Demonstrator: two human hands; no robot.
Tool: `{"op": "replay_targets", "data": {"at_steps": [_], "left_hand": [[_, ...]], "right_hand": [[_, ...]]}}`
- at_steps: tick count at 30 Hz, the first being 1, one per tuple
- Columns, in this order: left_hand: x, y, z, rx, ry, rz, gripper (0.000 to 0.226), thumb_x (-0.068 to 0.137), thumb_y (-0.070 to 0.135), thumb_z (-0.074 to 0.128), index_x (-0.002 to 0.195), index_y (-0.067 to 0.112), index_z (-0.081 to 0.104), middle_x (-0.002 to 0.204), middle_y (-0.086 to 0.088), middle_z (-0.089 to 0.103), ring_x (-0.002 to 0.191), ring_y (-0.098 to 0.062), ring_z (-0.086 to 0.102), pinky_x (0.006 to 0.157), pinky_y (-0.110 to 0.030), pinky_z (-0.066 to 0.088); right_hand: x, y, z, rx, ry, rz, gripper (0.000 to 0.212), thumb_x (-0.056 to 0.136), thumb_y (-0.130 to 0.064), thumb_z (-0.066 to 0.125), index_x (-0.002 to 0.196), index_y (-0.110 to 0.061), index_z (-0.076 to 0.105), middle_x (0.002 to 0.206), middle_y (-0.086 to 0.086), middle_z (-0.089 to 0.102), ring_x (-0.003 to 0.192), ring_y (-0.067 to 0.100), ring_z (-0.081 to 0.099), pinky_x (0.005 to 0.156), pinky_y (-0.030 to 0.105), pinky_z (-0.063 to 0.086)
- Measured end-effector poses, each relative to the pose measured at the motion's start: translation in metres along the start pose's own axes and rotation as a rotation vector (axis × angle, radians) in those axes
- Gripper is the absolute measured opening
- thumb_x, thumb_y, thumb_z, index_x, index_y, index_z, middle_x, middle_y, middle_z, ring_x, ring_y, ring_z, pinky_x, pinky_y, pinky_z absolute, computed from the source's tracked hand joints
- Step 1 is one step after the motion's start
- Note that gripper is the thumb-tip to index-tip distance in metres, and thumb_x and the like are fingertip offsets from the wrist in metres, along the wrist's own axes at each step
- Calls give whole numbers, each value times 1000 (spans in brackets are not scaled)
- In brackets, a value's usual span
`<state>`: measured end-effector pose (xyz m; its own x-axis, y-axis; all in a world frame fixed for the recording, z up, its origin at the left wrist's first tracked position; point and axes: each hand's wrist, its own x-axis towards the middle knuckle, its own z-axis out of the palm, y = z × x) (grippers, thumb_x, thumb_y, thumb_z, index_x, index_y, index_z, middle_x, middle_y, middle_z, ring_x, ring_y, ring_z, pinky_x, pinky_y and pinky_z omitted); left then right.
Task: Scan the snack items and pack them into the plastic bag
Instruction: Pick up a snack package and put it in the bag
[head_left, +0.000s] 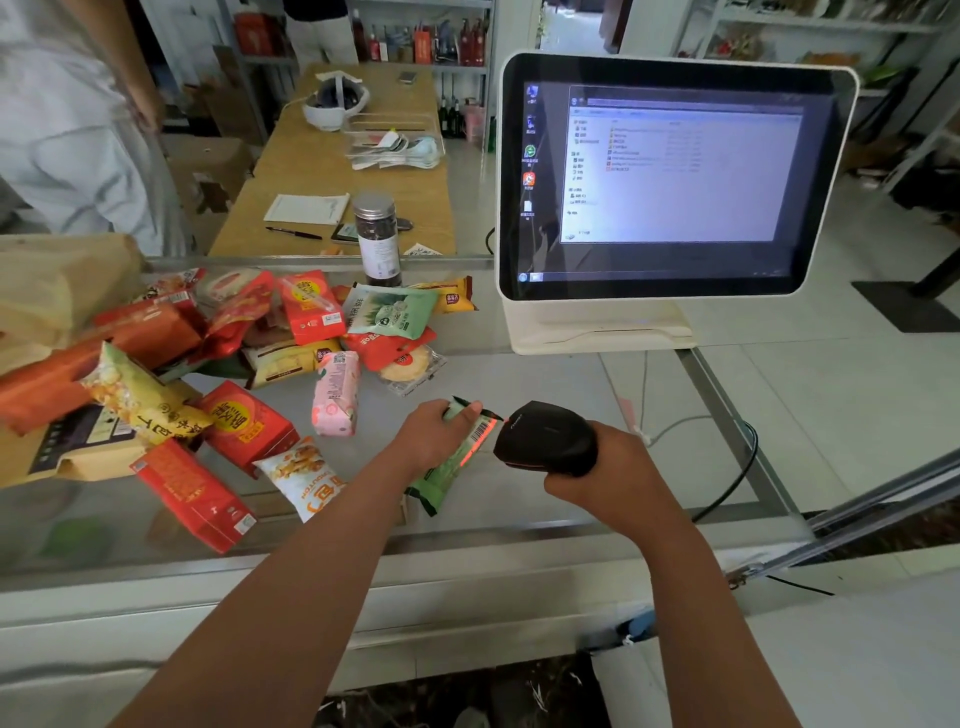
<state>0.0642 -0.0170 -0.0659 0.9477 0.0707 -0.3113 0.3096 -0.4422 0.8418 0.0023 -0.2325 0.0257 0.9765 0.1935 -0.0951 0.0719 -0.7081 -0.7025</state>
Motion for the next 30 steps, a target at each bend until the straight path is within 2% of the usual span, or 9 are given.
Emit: {"op": "replay_targets", "data": {"at_steps": [2,10,14,17,21,24,26,28,30], "left_hand": [[2,-1,0,6,-4,-5,52,90,58,52,86,8,62,86,-13,70,83,-30,68,80,-42,53],[6,-3,0,30,-21,-6,50,89,61,51,88,13,65,87,-7,70,83,-26,69,82,-42,55],[4,-4,-1,15,-28,-5,58,80,70,49,86,15,65,86,-6,71,80,-25,69,83,-46,56],[1,-2,-2,-19,-34,-23,61,78,72,49,90,14,64,90,-7,71,82,-27,70,84,-48,56],[-2,-1,-3,-34,-31,-24,70,74,76,48,91,10,64,90,-10,71,82,-29,70,84,-50,55],[-5,1,-1,-28,-6,-25,72,74,77,48,86,7,61,87,-12,70,81,-29,68,84,-48,55],[-7,4,0,8,22,-22,60,85,68,49,79,9,56,83,-12,67,81,-29,66,82,-44,53],[-7,4,0,11,37,-25,56,87,65,50,79,9,55,85,-17,67,83,-32,67,81,-45,53],[-9,6,0,3,40,-32,58,85,67,51,78,10,54,89,-21,68,84,-35,67,81,-49,55]], "right_hand": [[0,0,-1,1,5,-6,26,71,-15,75,85,-27,56,70,-13,58,72,4,59,65,16,48],[0,-1,-2,-1,-2,-4,27,73,-16,75,85,-28,54,70,-15,56,71,2,57,61,11,43],[4,5,5,-13,31,-1,24,73,-17,74,81,-28,54,70,-10,58,71,6,59,62,14,45],[8,9,15,-24,46,7,23,74,-18,73,89,-20,56,83,-2,58,77,9,56,65,16,43],[11,14,26,-58,35,-3,32,72,-16,73,93,-21,48,94,-1,49,76,2,47,61,10,32],[14,19,34,-21,2,9,40,70,-14,73,101,-20,49,104,1,45,81,1,47,67,10,36],[14,22,39,-11,-16,29,44,70,-14,73,107,-19,50,110,1,43,84,5,48,76,19,44],[14,23,42,0,-18,40,47,71,-13,72,111,-17,50,112,1,41,87,7,49,81,26,45],[14,24,44,8,-11,33,48,73,-12,71,115,-15,49,113,-1,38,88,9,50,80,22,42]]}}
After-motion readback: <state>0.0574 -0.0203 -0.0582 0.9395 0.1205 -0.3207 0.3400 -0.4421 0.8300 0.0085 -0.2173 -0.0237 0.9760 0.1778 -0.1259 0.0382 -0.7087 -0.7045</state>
